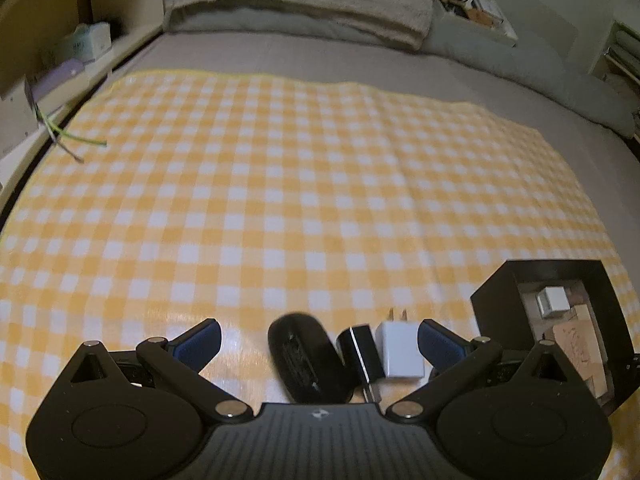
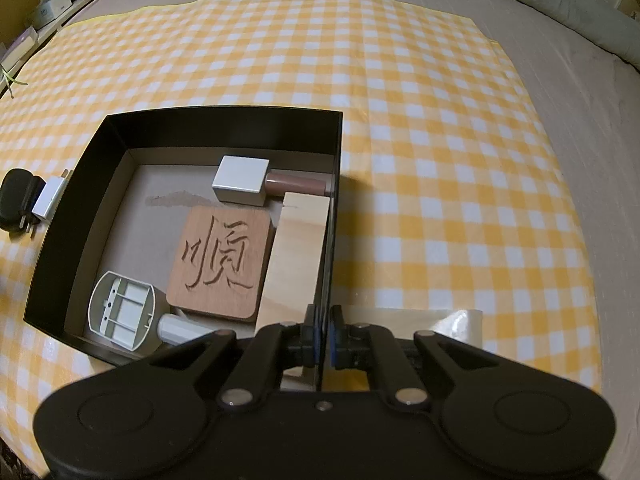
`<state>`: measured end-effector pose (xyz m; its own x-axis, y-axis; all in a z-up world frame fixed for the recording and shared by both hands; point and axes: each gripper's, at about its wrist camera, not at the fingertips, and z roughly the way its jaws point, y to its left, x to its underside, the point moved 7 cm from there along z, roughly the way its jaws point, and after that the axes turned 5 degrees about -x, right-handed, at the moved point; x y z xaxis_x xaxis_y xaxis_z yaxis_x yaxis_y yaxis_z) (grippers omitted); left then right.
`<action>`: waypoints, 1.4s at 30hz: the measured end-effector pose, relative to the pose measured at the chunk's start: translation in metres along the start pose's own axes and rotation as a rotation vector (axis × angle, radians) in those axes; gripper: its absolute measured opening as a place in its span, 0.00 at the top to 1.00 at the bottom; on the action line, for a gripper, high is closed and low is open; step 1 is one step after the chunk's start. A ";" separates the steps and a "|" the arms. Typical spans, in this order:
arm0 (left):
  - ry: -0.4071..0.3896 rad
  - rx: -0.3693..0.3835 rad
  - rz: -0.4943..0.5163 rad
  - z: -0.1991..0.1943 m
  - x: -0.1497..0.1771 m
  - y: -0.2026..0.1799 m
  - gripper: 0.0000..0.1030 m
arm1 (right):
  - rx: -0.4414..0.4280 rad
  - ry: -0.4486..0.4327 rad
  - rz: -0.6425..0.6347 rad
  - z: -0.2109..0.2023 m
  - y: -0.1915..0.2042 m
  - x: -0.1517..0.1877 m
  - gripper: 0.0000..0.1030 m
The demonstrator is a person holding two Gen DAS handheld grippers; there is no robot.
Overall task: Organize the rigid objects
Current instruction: 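Move the left tool to the black earbud case and grasp it, then carry the black earbud case into the box and release it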
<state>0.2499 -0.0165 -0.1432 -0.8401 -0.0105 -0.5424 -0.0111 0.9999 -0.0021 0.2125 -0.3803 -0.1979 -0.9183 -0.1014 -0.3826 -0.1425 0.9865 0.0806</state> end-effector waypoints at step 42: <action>0.147 0.119 -0.291 0.033 0.013 0.027 0.70 | 0.010 0.022 -0.013 0.005 0.000 0.003 0.95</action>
<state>0.2568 0.0101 -0.1774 -0.8801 -0.2875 -0.3778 -0.2059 0.9482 -0.2418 0.2116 -0.3802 -0.2038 -0.9245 -0.1167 -0.3630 -0.1507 0.9863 0.0667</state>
